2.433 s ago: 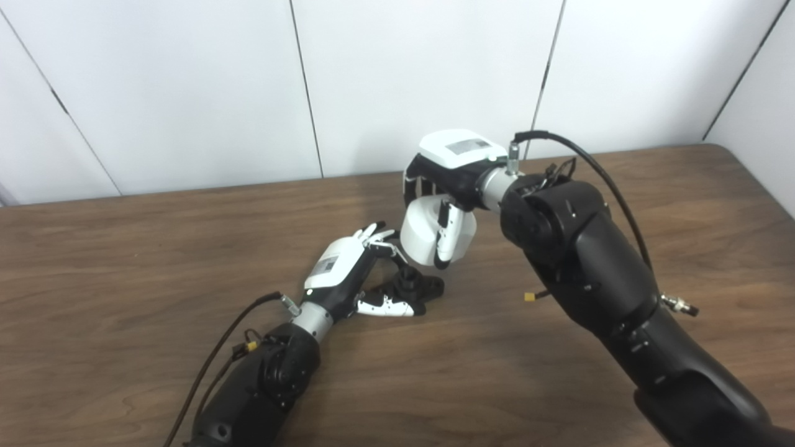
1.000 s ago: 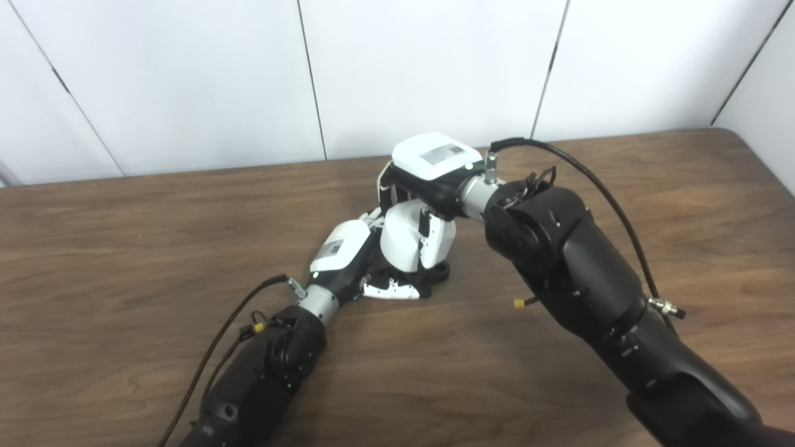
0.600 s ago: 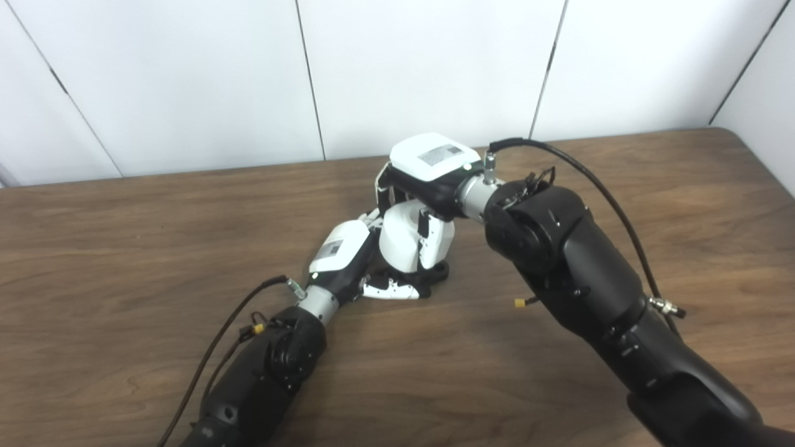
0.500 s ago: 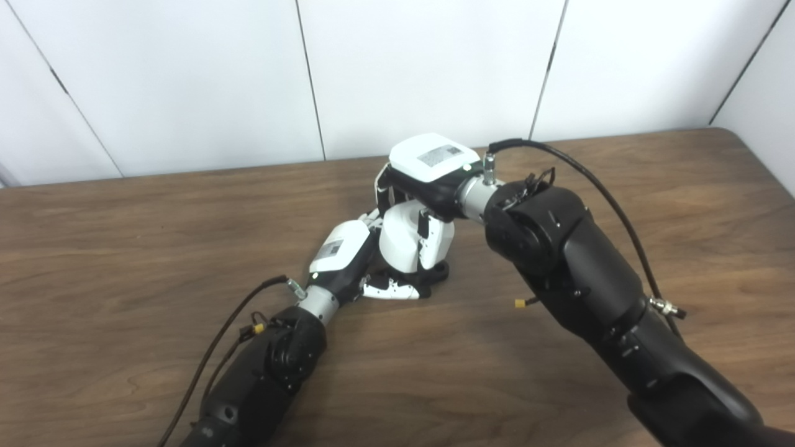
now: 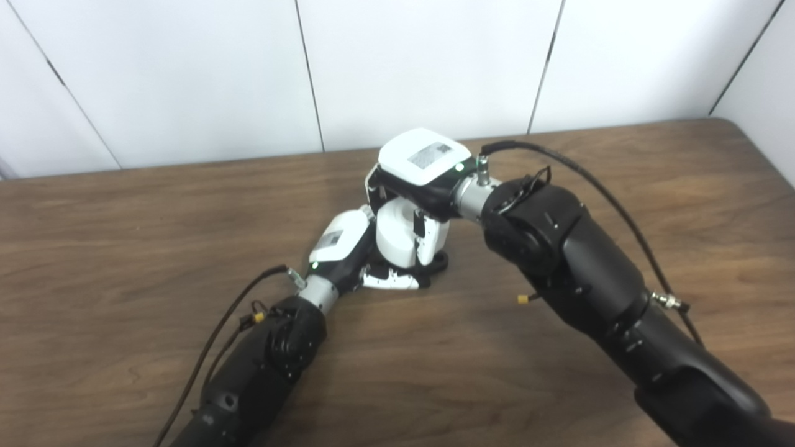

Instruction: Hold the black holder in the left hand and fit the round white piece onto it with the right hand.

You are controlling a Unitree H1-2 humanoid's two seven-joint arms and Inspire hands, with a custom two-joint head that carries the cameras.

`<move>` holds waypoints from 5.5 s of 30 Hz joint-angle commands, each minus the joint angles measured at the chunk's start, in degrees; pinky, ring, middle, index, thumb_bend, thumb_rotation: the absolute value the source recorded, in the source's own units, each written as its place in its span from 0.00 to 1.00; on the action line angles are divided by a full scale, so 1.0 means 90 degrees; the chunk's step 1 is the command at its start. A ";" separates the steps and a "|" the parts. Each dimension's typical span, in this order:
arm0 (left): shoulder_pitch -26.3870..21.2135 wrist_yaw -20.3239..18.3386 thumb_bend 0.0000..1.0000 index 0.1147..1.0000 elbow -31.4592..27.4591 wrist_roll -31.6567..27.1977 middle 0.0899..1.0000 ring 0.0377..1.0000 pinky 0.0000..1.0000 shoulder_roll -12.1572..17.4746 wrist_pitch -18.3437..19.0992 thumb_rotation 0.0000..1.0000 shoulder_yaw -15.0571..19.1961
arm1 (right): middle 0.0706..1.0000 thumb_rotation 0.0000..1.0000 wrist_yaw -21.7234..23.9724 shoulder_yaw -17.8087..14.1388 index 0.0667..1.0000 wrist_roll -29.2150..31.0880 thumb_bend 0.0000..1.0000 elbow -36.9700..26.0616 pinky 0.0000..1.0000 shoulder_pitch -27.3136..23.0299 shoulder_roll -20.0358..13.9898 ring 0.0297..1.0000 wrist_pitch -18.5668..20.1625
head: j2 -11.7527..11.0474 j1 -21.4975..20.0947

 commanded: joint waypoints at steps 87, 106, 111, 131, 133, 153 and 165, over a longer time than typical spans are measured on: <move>0.0374 -0.0800 0.52 0.41 0.0320 0.0006 0.90 0.98 0.98 -0.0033 0.0238 0.06 -0.0450 | 0.44 0.00 0.0436 -0.0074 0.51 0.0415 0.51 0.0544 0.29 -0.0645 -0.0266 0.34 0.0022 | 0.0000 0.0030; 0.0346 -0.0813 0.52 0.41 0.0350 0.0034 0.90 0.97 0.97 -0.0019 0.0269 0.06 -0.0500 | 0.44 0.00 0.1017 -0.0069 0.52 0.0318 0.51 0.0495 0.31 -0.1410 -0.0169 0.34 -0.0005 | 0.0027 0.0041; 0.0355 -0.0811 0.52 0.41 0.0352 -0.0008 0.90 0.98 0.98 -0.0010 0.0253 0.06 -0.0476 | 0.43 0.00 0.0983 -0.0048 0.52 0.0333 0.51 0.0545 0.29 -0.1397 -0.0213 0.34 -0.0137 | 0.0044 0.0061; 0.0355 -0.0743 0.52 0.41 0.0283 0.0072 0.89 0.97 0.94 0.0034 0.0226 0.06 -0.0484 | 0.46 0.00 0.1238 0.0180 0.47 0.0491 0.52 0.0539 0.32 -0.1020 -0.0357 0.36 -0.0484 | 0.0113 -0.0007; 0.0346 -0.0723 0.52 0.41 0.0306 0.0087 0.89 0.97 0.94 0.0026 0.0210 0.06 -0.0492 | 0.46 0.00 0.1242 0.0209 0.47 0.0465 0.52 0.0512 0.32 -0.0971 -0.0334 0.37 -0.0470 | 0.0118 0.0017; 0.0269 -0.0743 0.52 0.42 0.0388 0.0167 0.90 0.97 0.95 -0.0033 0.0267 0.06 -0.0575 | 0.46 0.00 0.1140 0.0378 0.49 0.0162 0.51 0.0571 0.32 -0.0642 0.0082 0.36 -0.0240 | 0.0124 0.0065; 0.0250 -0.0714 0.52 0.41 0.0406 0.0148 0.91 0.97 0.95 -0.0051 0.0243 0.06 -0.0566 | 0.45 0.00 0.1042 0.0401 0.51 0.0149 0.51 0.0621 0.29 -0.0504 0.0053 0.35 -0.0348 | 0.0143 0.0061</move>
